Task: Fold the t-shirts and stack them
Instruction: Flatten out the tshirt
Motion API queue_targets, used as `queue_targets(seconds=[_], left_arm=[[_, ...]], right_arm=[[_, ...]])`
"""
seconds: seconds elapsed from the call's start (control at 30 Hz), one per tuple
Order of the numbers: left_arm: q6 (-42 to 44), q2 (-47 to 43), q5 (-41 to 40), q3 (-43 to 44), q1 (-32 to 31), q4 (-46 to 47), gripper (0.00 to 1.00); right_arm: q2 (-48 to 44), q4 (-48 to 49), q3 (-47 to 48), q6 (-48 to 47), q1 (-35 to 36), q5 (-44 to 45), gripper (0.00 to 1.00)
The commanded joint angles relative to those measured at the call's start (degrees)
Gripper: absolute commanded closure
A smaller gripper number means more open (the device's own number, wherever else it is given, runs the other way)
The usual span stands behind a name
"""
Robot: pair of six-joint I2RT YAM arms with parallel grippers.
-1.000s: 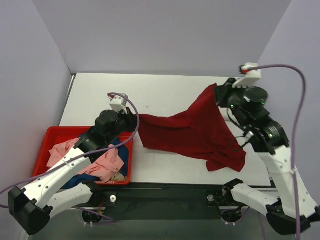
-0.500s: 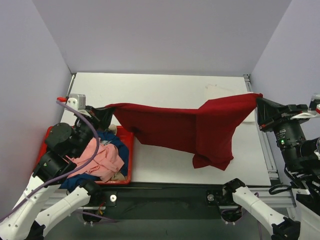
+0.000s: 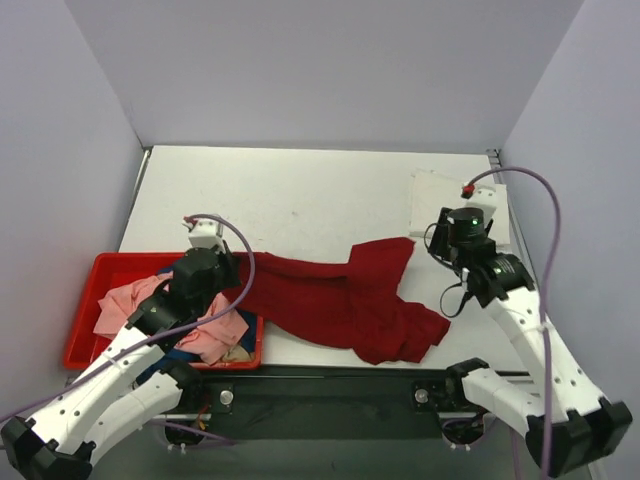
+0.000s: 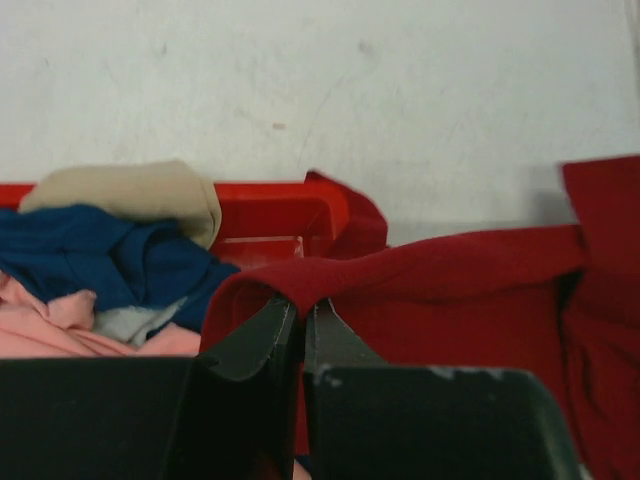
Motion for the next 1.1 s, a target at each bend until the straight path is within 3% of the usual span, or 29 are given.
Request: queue_targets(seconds=[0.0,0.13,0.27,0.47,0.77,1.07], left_arm=[[-2.7,-0.1,3.1,-3.8,0.4,2.0,1.0],[-3.7,-1.0,5.6,-7.3,0.4,2.6,1.0],[-3.8,-2.8,6.2,-8.2,0.2,2.6,1.0],[-4.1,-2.6,7.2,-8.5,0.2,2.7,1.0],[-4.6,-2.6,7.1,-9.1,0.0,2.0,1.0],[-4.5,-2.3,7.3,-8.8,-0.5,2.2,1.0]], right_arm=[[4.6,3.0,-2.9,5.3,-0.7,-0.9,0.5],[4.2,12.8,-9.8,7.3,5.3,-12.6,0.38],[8.1,23.1,-13.5,8.4,13.6,-19.2,0.35],[26.9,27.9,-5.0,6.2,17.6,-21.6,0.39],[51.4,26.5,14.1,3.2,19.1,-20.2,0.47],[62.6,19.1,23.9,1.5,20.7,-13.7,0.48]])
